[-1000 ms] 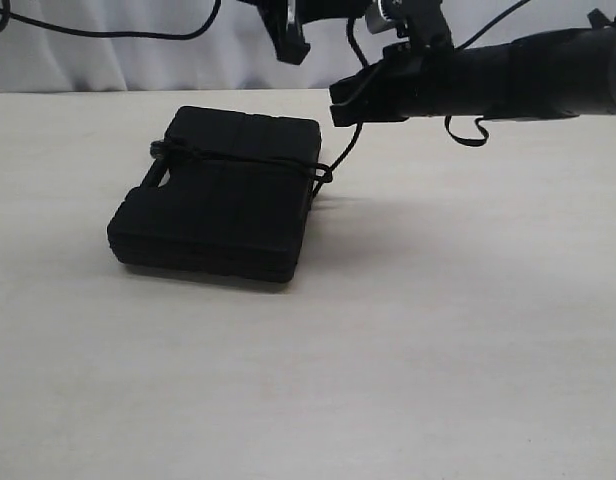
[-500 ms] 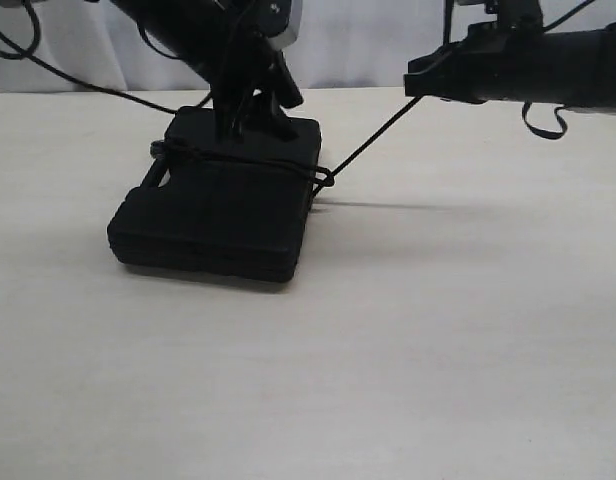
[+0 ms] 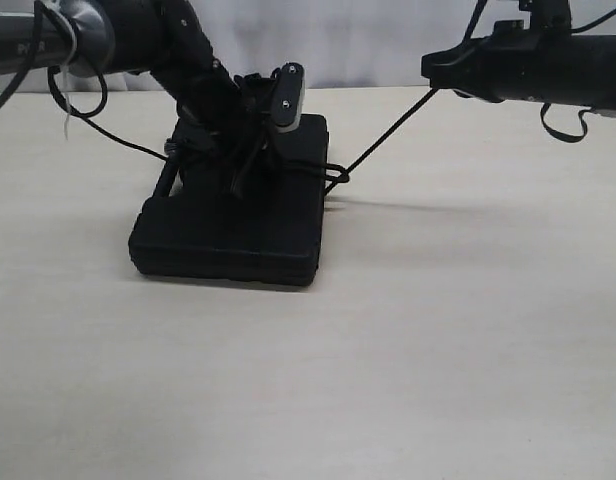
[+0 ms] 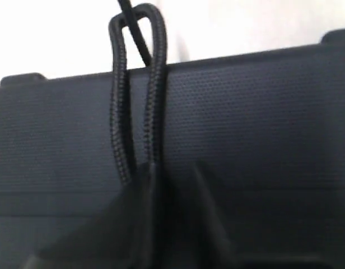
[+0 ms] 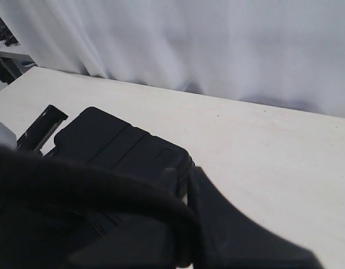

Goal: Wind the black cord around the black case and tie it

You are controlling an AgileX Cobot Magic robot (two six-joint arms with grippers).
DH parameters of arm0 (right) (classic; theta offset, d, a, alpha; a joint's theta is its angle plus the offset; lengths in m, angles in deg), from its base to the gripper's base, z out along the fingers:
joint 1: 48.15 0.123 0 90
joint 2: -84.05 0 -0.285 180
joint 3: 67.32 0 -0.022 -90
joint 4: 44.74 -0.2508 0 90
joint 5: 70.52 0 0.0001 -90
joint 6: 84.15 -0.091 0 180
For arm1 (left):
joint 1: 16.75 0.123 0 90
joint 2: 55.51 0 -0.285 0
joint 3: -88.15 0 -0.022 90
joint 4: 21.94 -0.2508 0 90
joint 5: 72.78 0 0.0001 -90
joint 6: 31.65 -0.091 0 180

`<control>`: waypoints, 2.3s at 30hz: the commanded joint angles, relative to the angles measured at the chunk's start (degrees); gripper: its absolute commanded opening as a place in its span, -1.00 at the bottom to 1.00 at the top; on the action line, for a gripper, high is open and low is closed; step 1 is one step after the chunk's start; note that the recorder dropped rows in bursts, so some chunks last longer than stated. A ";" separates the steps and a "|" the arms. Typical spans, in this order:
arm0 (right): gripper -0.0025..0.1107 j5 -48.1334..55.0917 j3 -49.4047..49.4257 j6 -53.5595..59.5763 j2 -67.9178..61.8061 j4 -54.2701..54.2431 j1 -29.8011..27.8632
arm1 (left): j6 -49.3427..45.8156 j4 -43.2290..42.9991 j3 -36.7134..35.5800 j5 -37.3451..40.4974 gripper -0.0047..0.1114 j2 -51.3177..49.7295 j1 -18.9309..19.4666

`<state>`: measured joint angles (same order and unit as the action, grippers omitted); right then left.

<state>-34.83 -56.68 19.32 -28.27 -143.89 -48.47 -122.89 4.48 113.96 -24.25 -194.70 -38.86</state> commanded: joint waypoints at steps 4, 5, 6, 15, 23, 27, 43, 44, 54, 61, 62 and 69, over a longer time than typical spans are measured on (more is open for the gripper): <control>-0.88 -4.85 0.07 0.74 1.00 -0.80 -0.51 | 10.62 -8.14 0.05 -2.05 -0.92 -0.12 -0.28; -0.88 -6.14 0.21 0.74 1.00 -0.80 -0.51 | 12.64 -10.53 0.05 -2.05 -0.92 0.34 -0.28; -0.88 -6.79 0.25 0.74 1.00 -0.80 -0.51 | 14.54 -12.53 0.05 -2.05 -0.92 0.76 -0.28; -0.88 -12.17 0.25 0.62 1.00 -0.80 -0.77 | 26.98 -28.92 0.05 1.69 -0.92 1.68 0.23; -0.79 -16.12 -0.44 -2.81 -12.10 -0.80 -6.85 | 27.01 -25.22 0.05 0.53 -0.92 1.68 0.11; -0.05 -35.26 -0.53 -3.11 -12.77 -0.80 -7.81 | 27.01 -25.24 0.05 0.18 -0.92 1.68 0.11; -0.88 -19.83 17.99 -4.52 23.84 -0.80 -8.87 | 40.27 3.23 -4.30 -8.37 -0.92 22.53 3.91; -0.88 -19.83 19.41 -5.41 26.44 -0.80 -8.87 | 39.87 5.79 -5.99 -9.82 -0.92 23.95 4.14; -0.88 -10.70 26.82 -7.98 47.99 -0.80 -8.87 | 31.08 23.23 -23.72 -26.46 -0.92 41.00 4.03; -0.88 -3.58 29.36 -9.61 57.98 -0.80 -8.87 | 27.73 26.41 -36.35 -33.13 -0.92 56.13 4.03; -0.88 -3.58 29.81 -10.53 58.93 -0.80 -8.87 | 27.73 28.34 -38.57 -34.36 -0.92 58.39 4.03; -0.88 -3.46 33.83 -13.25 67.93 -0.80 -8.87 | 23.56 34.23 -53.06 -42.16 -0.92 73.87 4.03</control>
<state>-39.05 -24.28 6.76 36.48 -144.92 -57.33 -98.03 36.81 66.08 -62.59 -126.87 -34.78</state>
